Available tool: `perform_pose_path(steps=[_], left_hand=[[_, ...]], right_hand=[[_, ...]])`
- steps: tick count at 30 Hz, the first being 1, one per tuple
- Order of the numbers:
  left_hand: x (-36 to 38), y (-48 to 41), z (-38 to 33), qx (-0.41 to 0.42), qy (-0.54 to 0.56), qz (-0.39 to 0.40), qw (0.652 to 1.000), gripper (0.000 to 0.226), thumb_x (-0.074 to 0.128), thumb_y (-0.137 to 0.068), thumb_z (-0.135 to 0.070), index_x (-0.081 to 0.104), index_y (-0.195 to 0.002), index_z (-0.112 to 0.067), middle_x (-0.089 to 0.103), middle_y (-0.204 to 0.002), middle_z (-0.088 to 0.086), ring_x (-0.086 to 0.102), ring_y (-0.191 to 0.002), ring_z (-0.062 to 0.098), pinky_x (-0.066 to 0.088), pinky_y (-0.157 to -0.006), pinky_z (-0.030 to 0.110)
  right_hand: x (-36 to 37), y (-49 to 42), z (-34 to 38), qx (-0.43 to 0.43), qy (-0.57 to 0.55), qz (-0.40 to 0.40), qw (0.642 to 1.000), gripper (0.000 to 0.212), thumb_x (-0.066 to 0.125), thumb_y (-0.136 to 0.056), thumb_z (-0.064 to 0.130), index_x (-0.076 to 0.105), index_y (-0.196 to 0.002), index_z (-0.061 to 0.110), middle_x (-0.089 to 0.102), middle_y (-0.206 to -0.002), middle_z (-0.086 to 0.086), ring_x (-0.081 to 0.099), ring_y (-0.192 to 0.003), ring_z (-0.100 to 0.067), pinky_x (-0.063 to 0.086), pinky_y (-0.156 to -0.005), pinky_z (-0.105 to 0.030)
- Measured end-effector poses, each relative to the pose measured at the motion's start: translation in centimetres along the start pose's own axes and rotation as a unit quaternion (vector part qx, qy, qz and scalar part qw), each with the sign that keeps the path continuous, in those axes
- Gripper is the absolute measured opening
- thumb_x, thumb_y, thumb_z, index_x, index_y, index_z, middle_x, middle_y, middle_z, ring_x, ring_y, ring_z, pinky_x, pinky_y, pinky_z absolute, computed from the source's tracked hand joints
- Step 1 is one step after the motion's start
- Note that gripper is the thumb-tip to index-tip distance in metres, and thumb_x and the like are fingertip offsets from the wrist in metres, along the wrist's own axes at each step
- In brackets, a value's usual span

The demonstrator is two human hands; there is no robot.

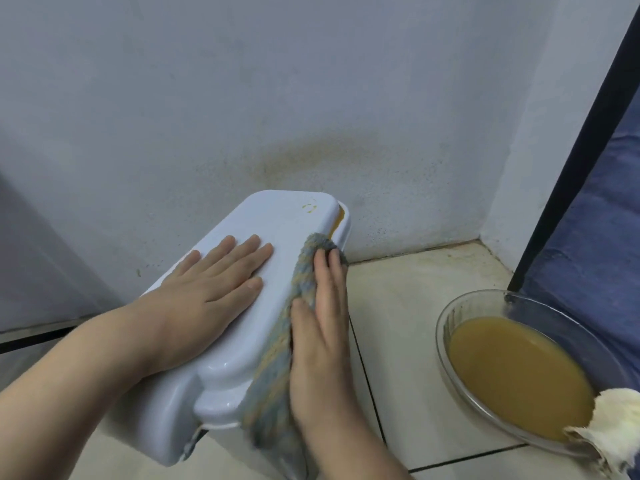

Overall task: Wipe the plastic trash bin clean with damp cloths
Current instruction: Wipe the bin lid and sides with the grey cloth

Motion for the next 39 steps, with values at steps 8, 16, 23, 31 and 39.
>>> perform_pose_path(steps=[8, 16, 23, 31, 39], left_hand=[[-0.1, 0.1, -0.1, 0.01, 0.03, -0.022, 0.999, 0.062, 0.002, -0.068, -0.065, -0.009, -0.129, -0.057, -0.013, -0.144, -0.038, -0.021, -0.132, -0.016, -0.015, -0.113, 0.019], [1.5, -1.0, 2.0, 0.031, 0.004, -0.052, 0.998, 0.066, 0.0, -0.076, -0.076, 0.002, -0.139, -0.056, -0.008, -0.147, -0.038, -0.018, -0.132, -0.02, -0.009, -0.117, 0.026], [2.2, -1.4, 3.2, 0.046, 0.017, -0.068, 0.996, 0.066, 0.002, -0.076, -0.08, 0.006, -0.139, -0.06, -0.003, -0.147, -0.041, -0.014, -0.134, -0.019, -0.005, -0.119, 0.03], [3.1, -2.2, 4.2, 0.051, -0.018, -0.082, 0.995, 0.053, 0.012, -0.09, -0.069, 0.002, -0.141, -0.058, -0.005, -0.15, -0.037, -0.014, -0.137, -0.013, -0.001, -0.119, 0.035], [1.0, -0.9, 1.1, 0.019, 0.006, -0.067, 0.998, 0.072, 0.001, -0.074, -0.065, -0.002, -0.143, -0.048, -0.011, -0.148, -0.034, -0.019, -0.134, -0.015, -0.011, -0.117, 0.027]], right_hand=[[-3.2, -15.7, -2.5, 0.112, 0.006, 0.02, 0.994, 0.037, 0.038, -0.097, 0.015, 0.048, -0.133, 0.02, 0.048, -0.137, -0.003, 0.048, -0.122, -0.014, 0.039, -0.103, -0.035], [-1.3, -7.3, -2.9, -0.024, 0.037, -0.018, 0.999, 0.061, 0.03, -0.082, 0.027, 0.032, -0.143, 0.022, 0.024, -0.144, 0.017, 0.011, -0.139, 0.004, 0.007, -0.112, -0.013], [-3.2, -15.9, -2.5, 0.11, 0.0, 0.009, 0.994, 0.041, 0.037, -0.099, 0.019, 0.039, -0.14, 0.017, 0.039, -0.145, -0.002, 0.036, -0.133, -0.015, 0.027, -0.114, -0.035], [-1.9, -10.2, -2.9, -0.025, 0.076, 0.014, 0.997, 0.055, 0.034, -0.09, 0.017, 0.03, -0.144, 0.011, 0.023, -0.147, 0.01, 0.015, -0.14, -0.005, 0.007, -0.112, -0.012], [-1.6, -10.3, -1.3, -0.036, 0.129, 0.06, 0.989, 0.046, 0.034, -0.099, 0.022, 0.031, -0.145, 0.018, 0.025, -0.151, 0.012, 0.014, -0.14, 0.002, 0.006, -0.113, -0.015]])
Point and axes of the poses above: each hand's wrist, its own y-axis away from the middle knuckle, its own x-axis out of the palm, z = x × y, the point moved 2 cm from there along -y, towards the middle knuckle
